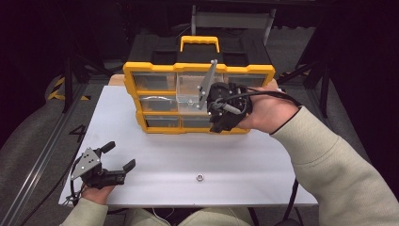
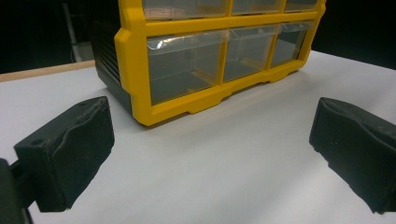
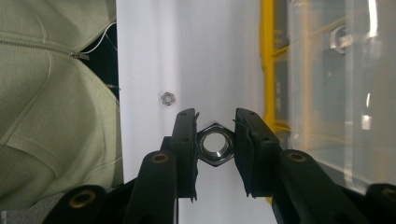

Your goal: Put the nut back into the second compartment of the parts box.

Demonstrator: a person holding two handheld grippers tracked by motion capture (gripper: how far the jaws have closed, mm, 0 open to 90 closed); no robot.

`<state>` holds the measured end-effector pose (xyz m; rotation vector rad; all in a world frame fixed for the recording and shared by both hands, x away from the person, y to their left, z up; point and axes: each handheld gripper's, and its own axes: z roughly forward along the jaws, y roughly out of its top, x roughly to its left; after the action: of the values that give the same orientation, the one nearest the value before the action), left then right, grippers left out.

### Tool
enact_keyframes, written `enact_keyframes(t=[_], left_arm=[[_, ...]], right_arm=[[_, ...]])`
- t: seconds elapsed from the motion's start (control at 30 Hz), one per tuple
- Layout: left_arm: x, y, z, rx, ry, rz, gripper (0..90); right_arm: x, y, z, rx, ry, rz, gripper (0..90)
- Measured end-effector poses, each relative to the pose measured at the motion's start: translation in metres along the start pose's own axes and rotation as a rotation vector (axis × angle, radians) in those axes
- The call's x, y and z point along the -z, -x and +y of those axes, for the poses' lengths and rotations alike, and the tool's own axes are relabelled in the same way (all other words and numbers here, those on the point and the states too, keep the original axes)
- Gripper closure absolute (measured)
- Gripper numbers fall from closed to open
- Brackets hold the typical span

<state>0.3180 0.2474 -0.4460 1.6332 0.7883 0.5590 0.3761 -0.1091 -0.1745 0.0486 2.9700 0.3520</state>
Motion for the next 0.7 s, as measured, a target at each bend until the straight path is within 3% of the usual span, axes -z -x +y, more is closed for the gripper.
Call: enact_keyframes(t=[0.23,0.7], left_arm=[[-0.001,0.001,0.000,0.000,0.001,-0.003,0.7],[-0.001,0.000,0.000,-0.011,-0.008,-0.011,0.7]], right_arm=[[0.020,0.012,0.008,-0.013,0.003,-0.028,70.2],[0.036,0.049,0.020,-0.061,0.019,-0.057,70.2]])
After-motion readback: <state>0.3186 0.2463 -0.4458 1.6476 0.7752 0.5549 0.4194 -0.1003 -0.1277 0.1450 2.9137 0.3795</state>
